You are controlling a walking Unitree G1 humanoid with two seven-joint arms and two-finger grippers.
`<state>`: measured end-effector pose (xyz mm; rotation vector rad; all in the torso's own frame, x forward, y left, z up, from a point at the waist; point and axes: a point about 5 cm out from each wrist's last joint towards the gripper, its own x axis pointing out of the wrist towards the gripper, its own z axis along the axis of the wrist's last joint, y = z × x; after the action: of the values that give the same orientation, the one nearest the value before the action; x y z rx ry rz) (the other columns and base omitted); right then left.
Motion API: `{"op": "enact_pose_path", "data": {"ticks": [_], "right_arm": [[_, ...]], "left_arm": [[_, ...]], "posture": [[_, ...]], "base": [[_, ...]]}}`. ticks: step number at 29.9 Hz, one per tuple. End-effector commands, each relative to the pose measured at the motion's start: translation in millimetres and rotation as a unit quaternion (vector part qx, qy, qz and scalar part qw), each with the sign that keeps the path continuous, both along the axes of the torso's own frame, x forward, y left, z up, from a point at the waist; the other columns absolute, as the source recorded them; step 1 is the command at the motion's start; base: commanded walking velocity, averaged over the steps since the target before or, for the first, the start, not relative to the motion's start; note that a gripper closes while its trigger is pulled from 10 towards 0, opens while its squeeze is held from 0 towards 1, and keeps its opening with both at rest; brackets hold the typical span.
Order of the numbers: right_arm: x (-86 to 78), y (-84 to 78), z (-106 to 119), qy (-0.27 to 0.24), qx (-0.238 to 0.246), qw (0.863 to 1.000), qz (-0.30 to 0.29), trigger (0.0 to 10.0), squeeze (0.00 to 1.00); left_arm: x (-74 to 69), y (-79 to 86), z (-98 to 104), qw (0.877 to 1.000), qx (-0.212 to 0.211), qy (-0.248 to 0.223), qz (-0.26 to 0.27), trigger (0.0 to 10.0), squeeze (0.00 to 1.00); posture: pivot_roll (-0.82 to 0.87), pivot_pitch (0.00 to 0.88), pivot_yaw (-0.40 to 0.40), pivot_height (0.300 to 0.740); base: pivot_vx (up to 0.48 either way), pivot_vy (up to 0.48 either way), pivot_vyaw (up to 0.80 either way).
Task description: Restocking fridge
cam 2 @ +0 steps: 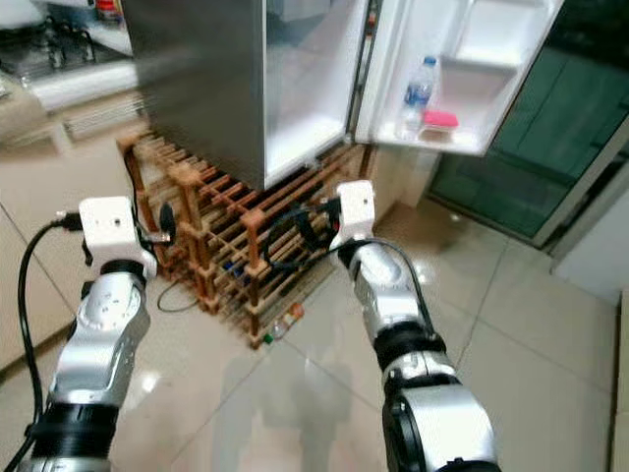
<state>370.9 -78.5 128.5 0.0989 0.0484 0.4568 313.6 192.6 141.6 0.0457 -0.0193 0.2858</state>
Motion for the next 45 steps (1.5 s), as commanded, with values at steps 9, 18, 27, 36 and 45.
{"op": "enact_pose_path", "data": {"ticks": [9, 18, 27, 36, 45], "right_arm": [[1.3, -18.0, 0, -0.010, -0.010, 0.999, -0.036, 10.0, 0.00], [0.8, -15.6, 1, -0.022, -0.025, 0.999, -0.025, 10.0, 0.01], [-1.6, -7.4, 2, -0.045, -0.054, 0.998, -0.005, 10.0, 0.14], [-1.5, -6.3, 4, -0.052, -0.061, 0.997, 0.000, 10.0, 0.13], [-0.4, -4.7, 6, -0.055, -0.058, 0.997, 0.005, 10.0, 0.14]], "left_arm": [[-2.2, -0.3, 1, 1.000, -0.011, -0.013, -0.024, 10.0, 0.00], [-2.5, -6.0, 1, 0.999, -0.016, -0.019, -0.038, 10.0, 0.00], [-1.7, -5.8, 1, 0.999, -0.010, -0.017, -0.040, 10.0, 0.00], [-2.8, -6.5, 4, 0.998, -0.001, -0.022, -0.059, 10.0, 0.00], [-3.6, -4.2, 2, 1.000, -0.014, -0.010, -0.026, 10.0, 0.00]], "posture": [[-0.01, 0.000, -0.036, 0.740], [-0.01, 0.000, -0.043, 0.740], [0.00, 0.000, -0.040, 0.740], [0.00, 0.000, -0.034, 0.740], [-0.01, 0.000, -0.034, 0.740]], "base": [[0.000, 0.000, 0.38], [0.000, 0.000, 0.51], [0.000, 0.000, 0.69], [0.000, 0.000, 0.71], [0.295, -0.375, 0.67]]}}
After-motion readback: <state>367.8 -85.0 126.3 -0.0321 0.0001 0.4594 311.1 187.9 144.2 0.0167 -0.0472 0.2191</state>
